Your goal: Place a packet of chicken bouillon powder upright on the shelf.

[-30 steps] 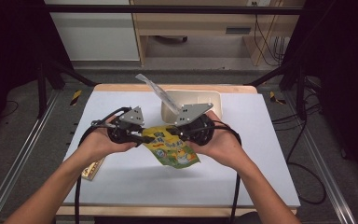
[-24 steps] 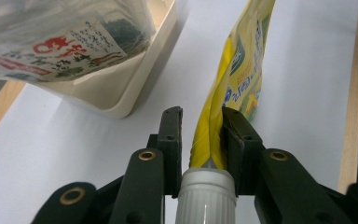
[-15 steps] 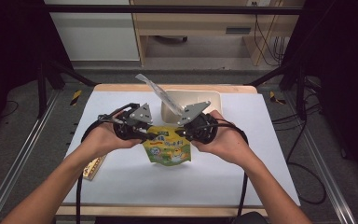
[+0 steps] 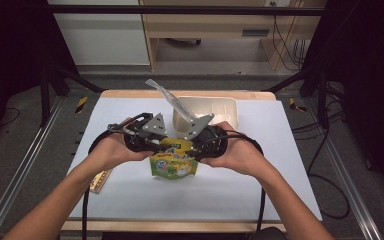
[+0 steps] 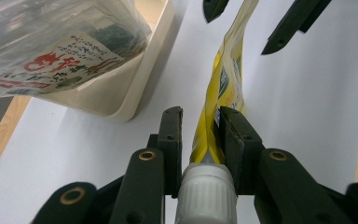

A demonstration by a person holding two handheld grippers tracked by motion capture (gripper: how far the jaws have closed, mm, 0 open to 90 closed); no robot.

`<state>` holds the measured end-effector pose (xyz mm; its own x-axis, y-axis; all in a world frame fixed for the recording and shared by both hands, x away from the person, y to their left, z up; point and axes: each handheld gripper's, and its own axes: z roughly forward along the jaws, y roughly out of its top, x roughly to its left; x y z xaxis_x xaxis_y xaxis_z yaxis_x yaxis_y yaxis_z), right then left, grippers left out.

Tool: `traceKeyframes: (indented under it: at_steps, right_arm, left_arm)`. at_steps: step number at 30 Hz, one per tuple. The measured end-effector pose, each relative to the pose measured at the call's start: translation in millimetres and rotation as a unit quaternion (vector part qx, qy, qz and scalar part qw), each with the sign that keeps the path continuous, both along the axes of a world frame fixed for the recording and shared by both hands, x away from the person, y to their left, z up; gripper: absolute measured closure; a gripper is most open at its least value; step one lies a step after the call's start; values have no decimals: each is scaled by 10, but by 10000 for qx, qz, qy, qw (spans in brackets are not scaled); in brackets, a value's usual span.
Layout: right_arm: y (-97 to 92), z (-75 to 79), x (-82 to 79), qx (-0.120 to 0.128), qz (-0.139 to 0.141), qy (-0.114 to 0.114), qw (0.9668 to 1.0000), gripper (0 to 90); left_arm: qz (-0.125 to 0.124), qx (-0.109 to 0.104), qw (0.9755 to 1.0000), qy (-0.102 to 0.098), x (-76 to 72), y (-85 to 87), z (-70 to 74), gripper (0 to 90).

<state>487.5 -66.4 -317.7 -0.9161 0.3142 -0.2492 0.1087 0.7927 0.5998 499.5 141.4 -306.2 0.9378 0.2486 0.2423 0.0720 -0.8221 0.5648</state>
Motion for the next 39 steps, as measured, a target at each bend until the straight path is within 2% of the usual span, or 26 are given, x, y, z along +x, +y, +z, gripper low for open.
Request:
traceKeyframes:
  at_steps: [5, 9, 13, 15, 18, 19, 21, 23, 24, 27, 29, 31, 34, 37, 39]
  right_arm:
    - [40, -44, 73, -81, -15, 190, 9998, 597]
    - [67, -64, 107, -114, -27, 289, 9995, 709]
    - [95, -68, 118, -169, -91, 413, 9990, 869]
    - [95, -62, 116, -128, -80, 470, 9988, 900]
    - [84, -44, 92, -56, -68, 529, 9986, 900]
    - [78, -31, 73, -58, -89, 580, 9983, 900]
    - [52, -9, 47, -64, -140, 620, 9980, 900]
    - [7, 16, 27, -129, -215, 636, 9977, 900]
    - [-22, 29, 13, -137, -255, 655, 9974, 900]
    - [-138, 76, -35, -94, -343, 628, 9974, 900]
    - [-235, 115, -71, -39, -494, 668, 9965, 900]
    - [-335, 150, -102, 25, -551, 657, 9963, 900]
    - [-481, 195, -152, 61, -725, 664, 9951, 900]
    - [-636, 233, -188, 107, -931, 654, 9934, 900]
    - [-736, 259, -206, 139, -1077, 645, 9920, 900]
  left_arm:
    - [-28, -10, 10000, -3, -1, 2, 2, 702]
    - [-34, -27, 10000, 5, -1, 0, 3, 701]
    - [-11, -45, 10000, 15, -4, 2, 3, 701]
    - [7, -52, 10000, 19, -4, 13, 1, 700]
    - [57, -194, 9998, -2, -14, 38, -2, 683]
    - [114, -311, 9994, -105, -18, 58, 5, 640]
    - [222, -527, 9983, -148, -32, 95, 22, 527]
    - [261, -764, 9964, -266, -55, 145, 42, 404]
    - [327, -923, 9948, -278, -73, 170, 42, 374]
    - [482, -1077, 9926, -275, -118, 261, 40, 276]
    - [667, -1208, 9900, -284, -144, 317, -2, 210]
    - [811, -1252, 9884, -279, -166, 361, -56, 142]
    - [987, -1385, 9851, -270, -201, 427, -155, 99]
    - [1158, -1377, 9832, -312, -239, 473, -274, 85]
    - [1265, -1442, 9810, -279, -258, 493, -366, 76]
